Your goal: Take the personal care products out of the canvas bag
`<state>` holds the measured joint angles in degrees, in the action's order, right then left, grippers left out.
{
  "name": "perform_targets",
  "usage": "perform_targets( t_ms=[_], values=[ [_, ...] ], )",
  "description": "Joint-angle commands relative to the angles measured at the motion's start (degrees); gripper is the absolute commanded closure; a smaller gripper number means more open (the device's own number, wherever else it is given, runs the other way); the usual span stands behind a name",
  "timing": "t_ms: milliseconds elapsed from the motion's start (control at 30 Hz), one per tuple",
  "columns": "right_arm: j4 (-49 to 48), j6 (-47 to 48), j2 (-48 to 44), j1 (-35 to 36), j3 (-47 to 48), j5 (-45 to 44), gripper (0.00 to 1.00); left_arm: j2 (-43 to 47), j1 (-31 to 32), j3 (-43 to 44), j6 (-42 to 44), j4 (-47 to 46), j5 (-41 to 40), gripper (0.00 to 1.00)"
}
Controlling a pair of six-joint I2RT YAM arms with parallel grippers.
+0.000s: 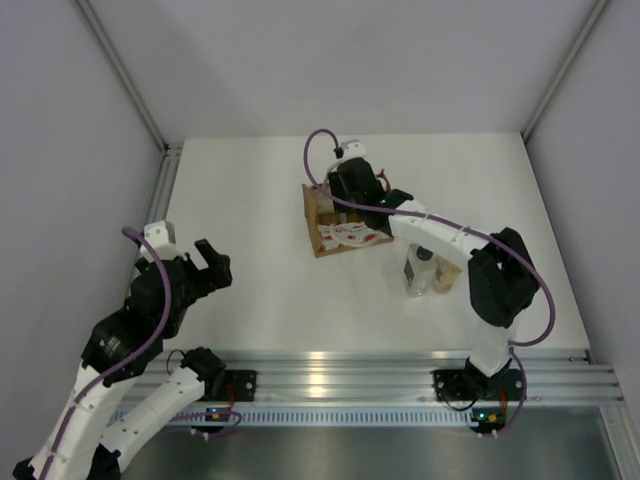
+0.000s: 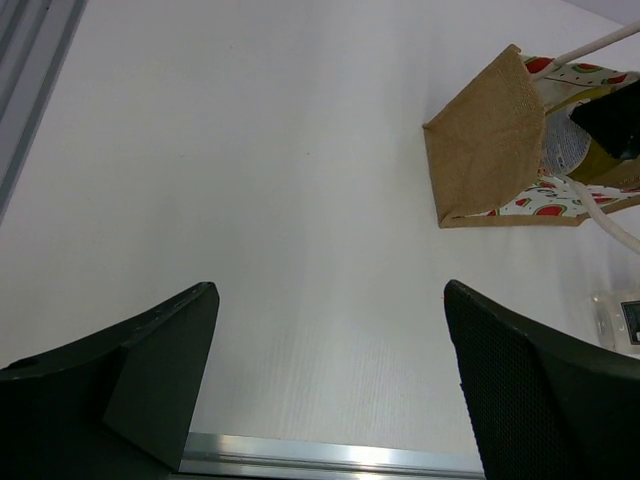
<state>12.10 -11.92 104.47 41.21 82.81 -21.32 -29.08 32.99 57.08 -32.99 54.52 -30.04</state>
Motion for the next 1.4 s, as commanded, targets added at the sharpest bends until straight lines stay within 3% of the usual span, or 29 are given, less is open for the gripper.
perform_targets(
  t_ms=[0, 533, 833, 1100, 1367],
  values=[
    [-4.5, 0.8, -7.7, 1.1, 2.5, 0.8, 1.00, 0.6, 0.1, -0.4, -0.4, -1.3, -1.3, 0.02],
    [2.2, 1.1, -18.3, 1.6, 7.1, 7.9, 1.00, 2.1, 0.1, -0.7, -0.9, -1.3, -2.0, 0.02],
    [6.4, 3.0, -20.7, 0.5, 12.5, 7.4, 1.00, 3.6, 0.1, -0.9, -1.3, -1.2, -2.5, 0.02],
    [11.0, 3.7, -23.6, -5.6, 18.4, 8.4, 1.00, 4.7, 0.1, -1.0, -1.4, -1.2, -2.7, 0.02],
    [11.2, 4.3, -28.2, -15.2, 13.3, 10.3, 1.00, 5.5, 0.1, -1.1, -1.5, -1.1, -3.0, 0.02]
  ],
)
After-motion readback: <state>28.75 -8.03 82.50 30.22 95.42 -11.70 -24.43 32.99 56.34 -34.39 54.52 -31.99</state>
